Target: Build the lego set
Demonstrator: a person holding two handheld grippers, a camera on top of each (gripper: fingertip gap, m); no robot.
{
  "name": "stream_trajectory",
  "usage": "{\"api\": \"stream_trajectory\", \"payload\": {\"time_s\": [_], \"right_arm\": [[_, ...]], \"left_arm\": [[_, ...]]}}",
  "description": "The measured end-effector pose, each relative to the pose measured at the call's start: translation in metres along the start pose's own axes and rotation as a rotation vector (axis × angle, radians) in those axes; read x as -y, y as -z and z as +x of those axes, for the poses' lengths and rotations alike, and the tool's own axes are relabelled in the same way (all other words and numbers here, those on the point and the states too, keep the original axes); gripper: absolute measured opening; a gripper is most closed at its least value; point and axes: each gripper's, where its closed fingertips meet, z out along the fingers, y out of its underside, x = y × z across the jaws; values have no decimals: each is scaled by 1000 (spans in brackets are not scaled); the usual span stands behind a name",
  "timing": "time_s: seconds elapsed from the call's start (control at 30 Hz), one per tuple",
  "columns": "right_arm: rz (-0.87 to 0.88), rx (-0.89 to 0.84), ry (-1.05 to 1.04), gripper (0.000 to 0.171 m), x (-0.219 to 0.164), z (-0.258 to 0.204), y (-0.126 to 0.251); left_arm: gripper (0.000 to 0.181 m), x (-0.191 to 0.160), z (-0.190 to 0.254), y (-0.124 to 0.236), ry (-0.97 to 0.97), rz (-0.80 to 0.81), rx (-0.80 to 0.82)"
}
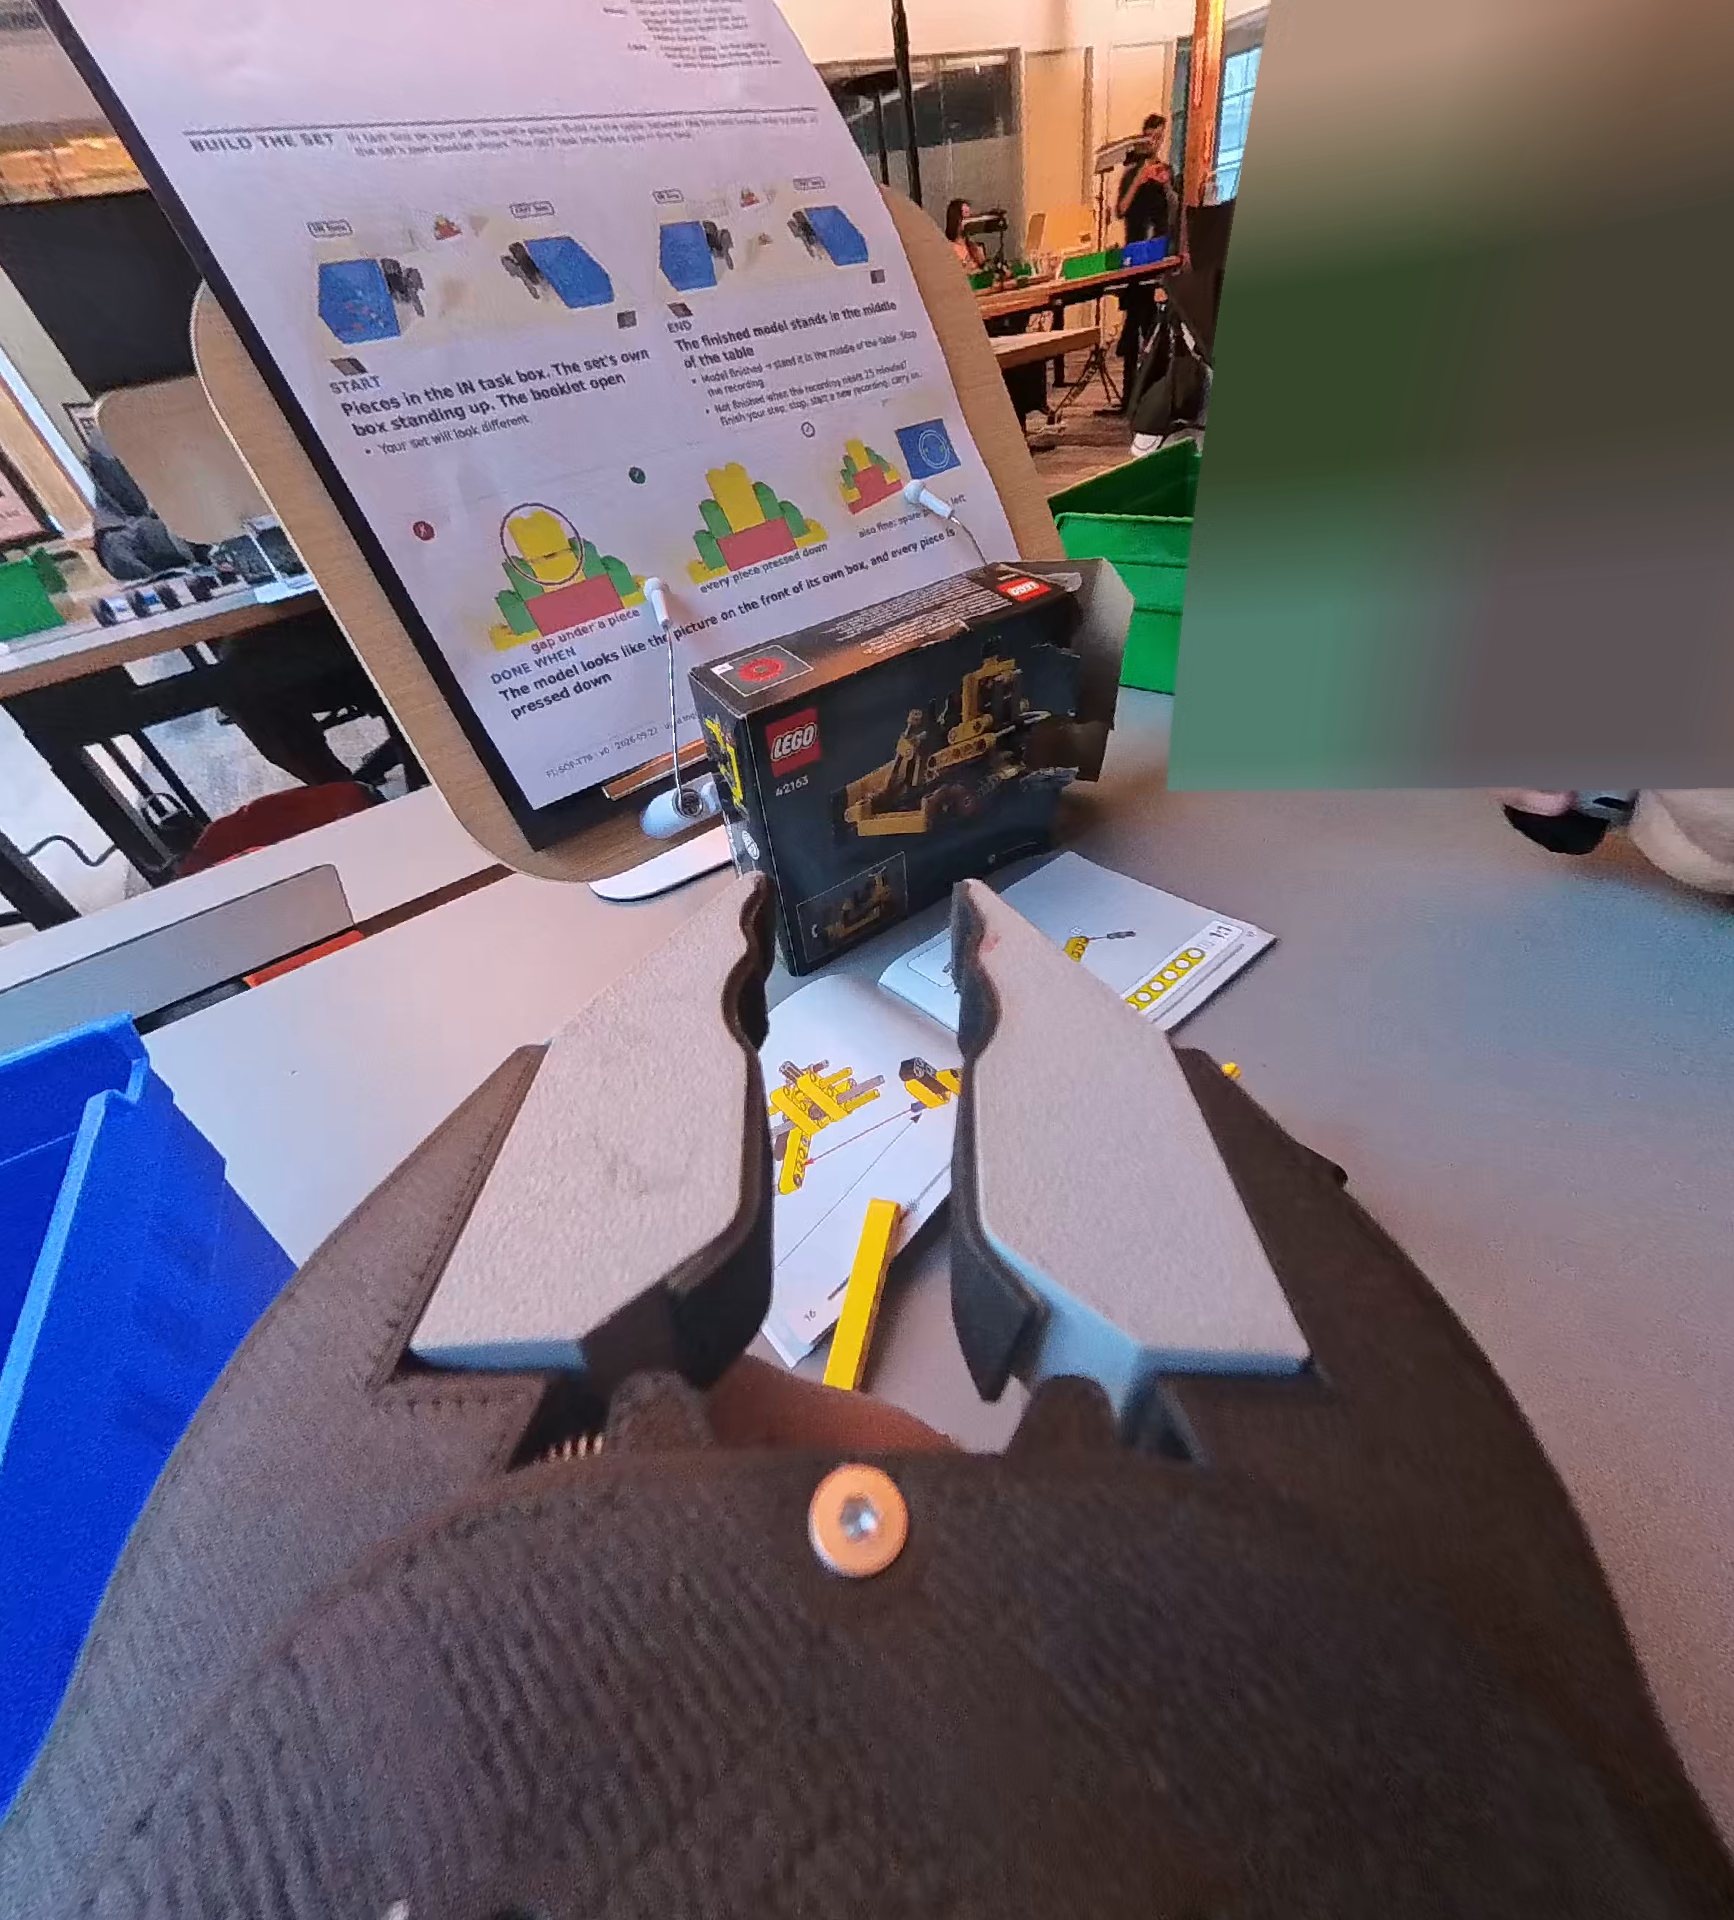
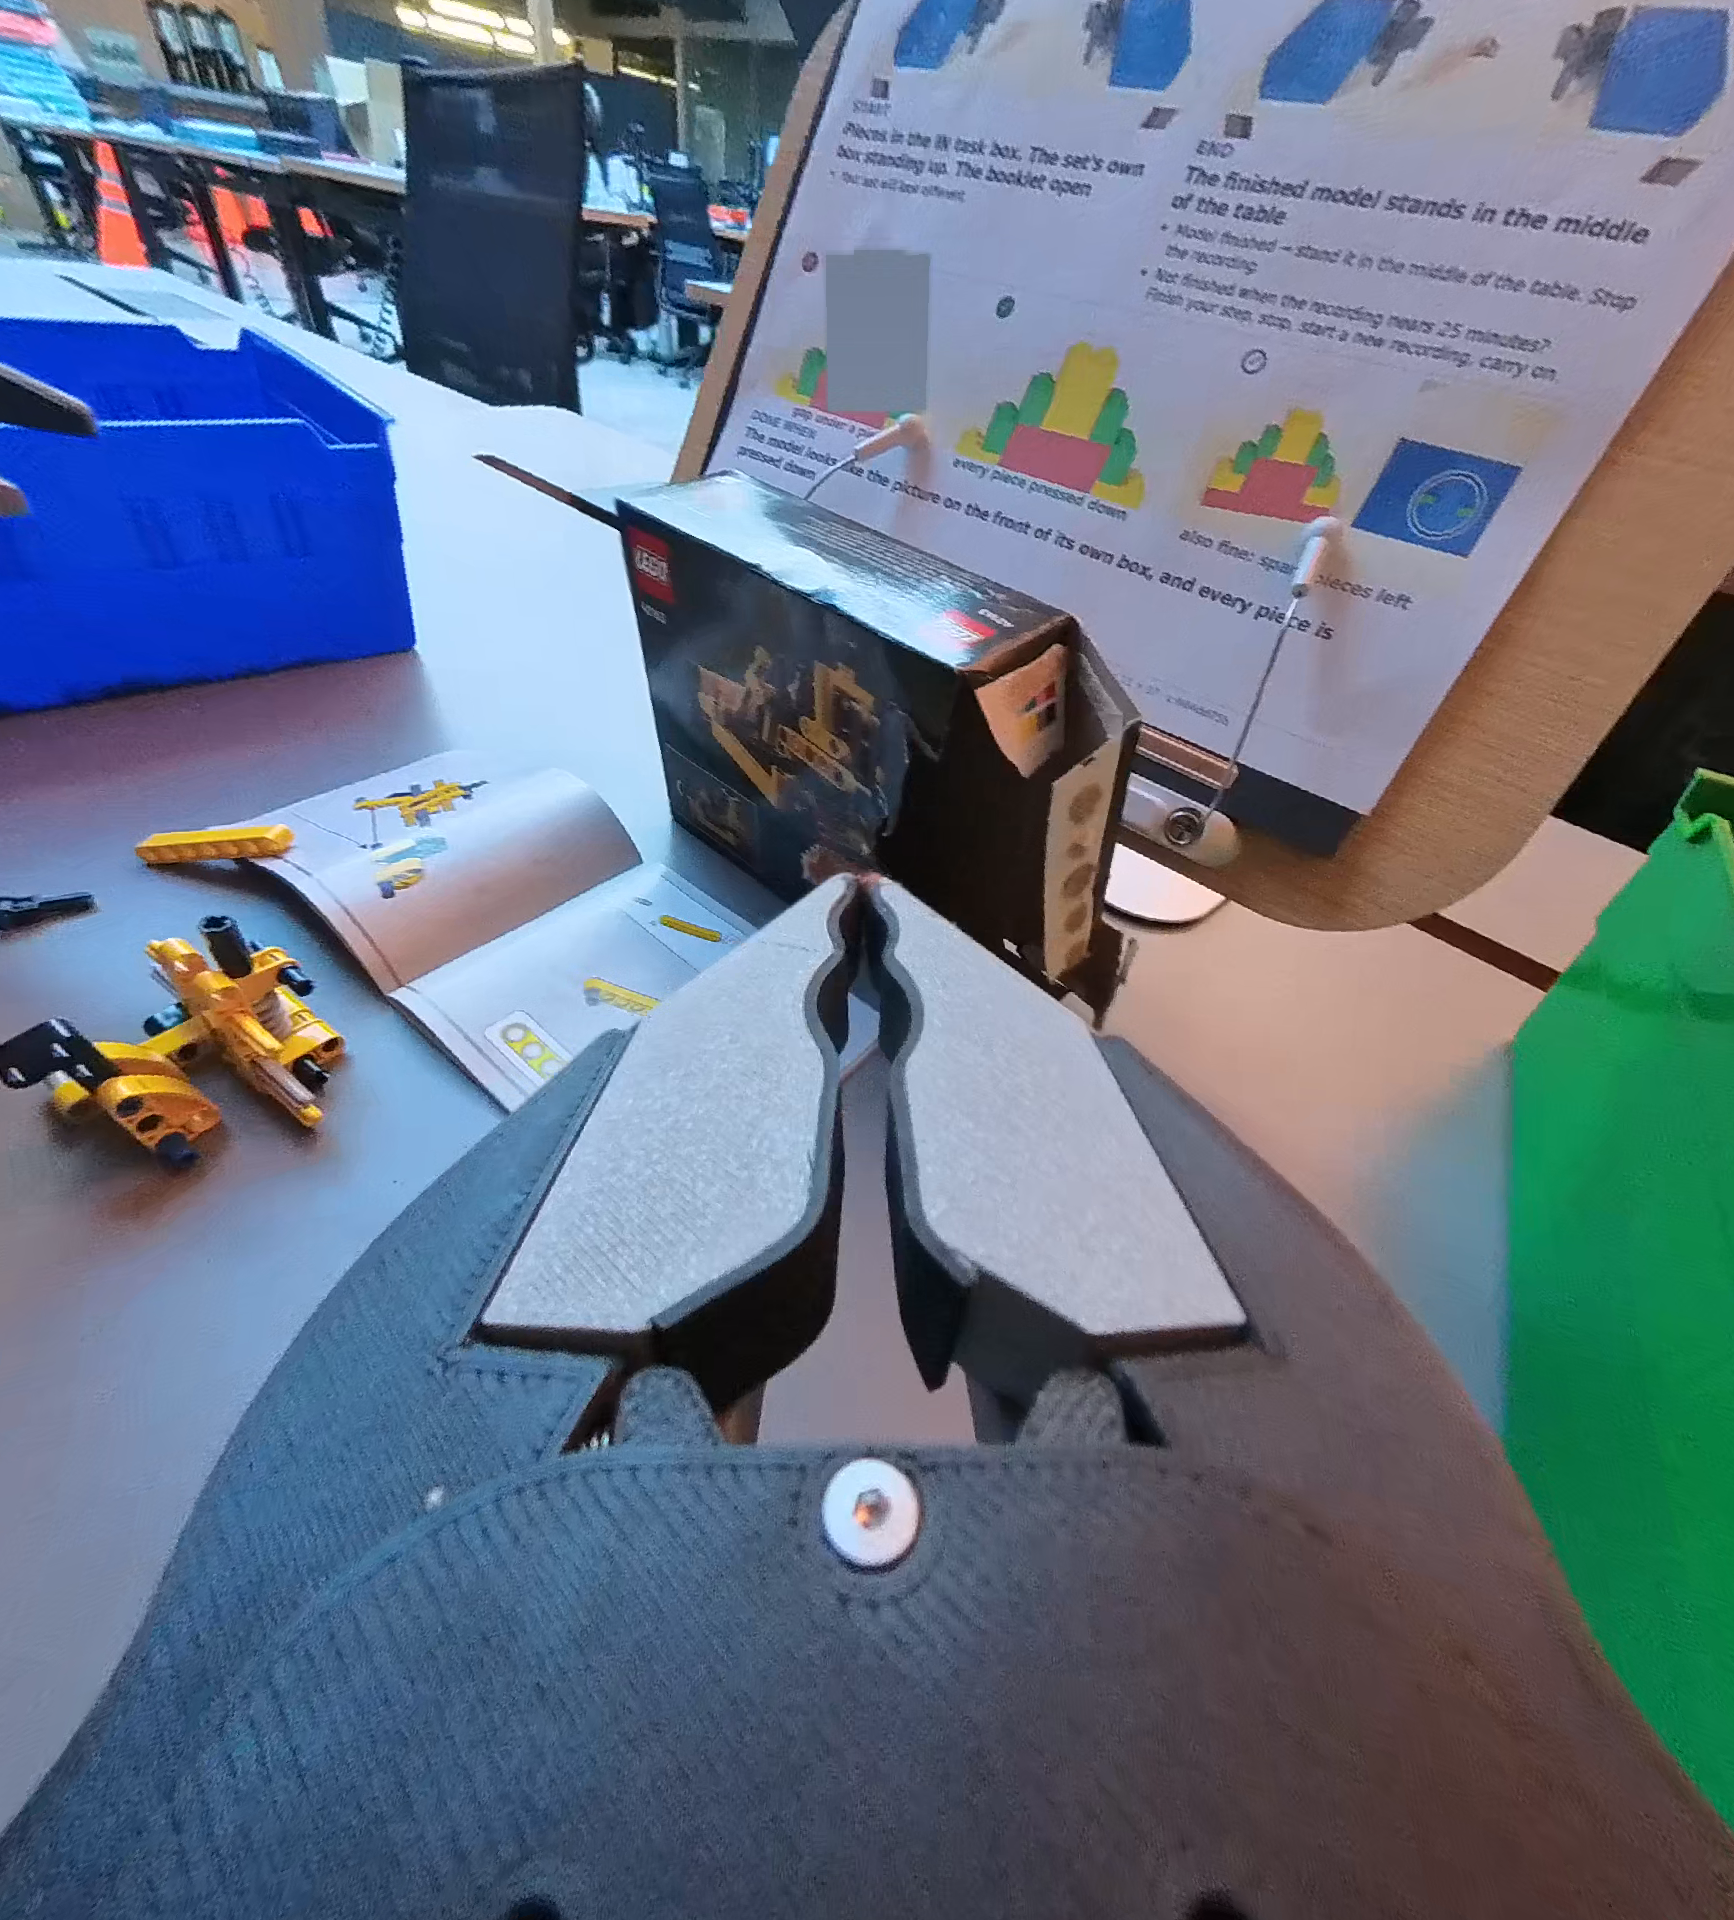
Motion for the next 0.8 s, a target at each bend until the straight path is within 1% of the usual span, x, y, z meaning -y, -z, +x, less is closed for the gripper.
{"api": "stream_trajectory", "payload": {"time_s": [0.23,0.5,0.67,0.8], "right_arm": [[-29,-38,8,0,-7,12,1],[-53,-30,-66,0,-15,20,-2],[-55,-38,-78,0,-16,23,-1],[-72,-19,-77,0,-19,19,-3]], "left_arm": [[29,2,-12,1,-3,19,61],[27,1,-20,2,24,21,80],[26,-8,-17,-1,82,-12,49],[26,-6,-17,0,84,-1,49]]}}
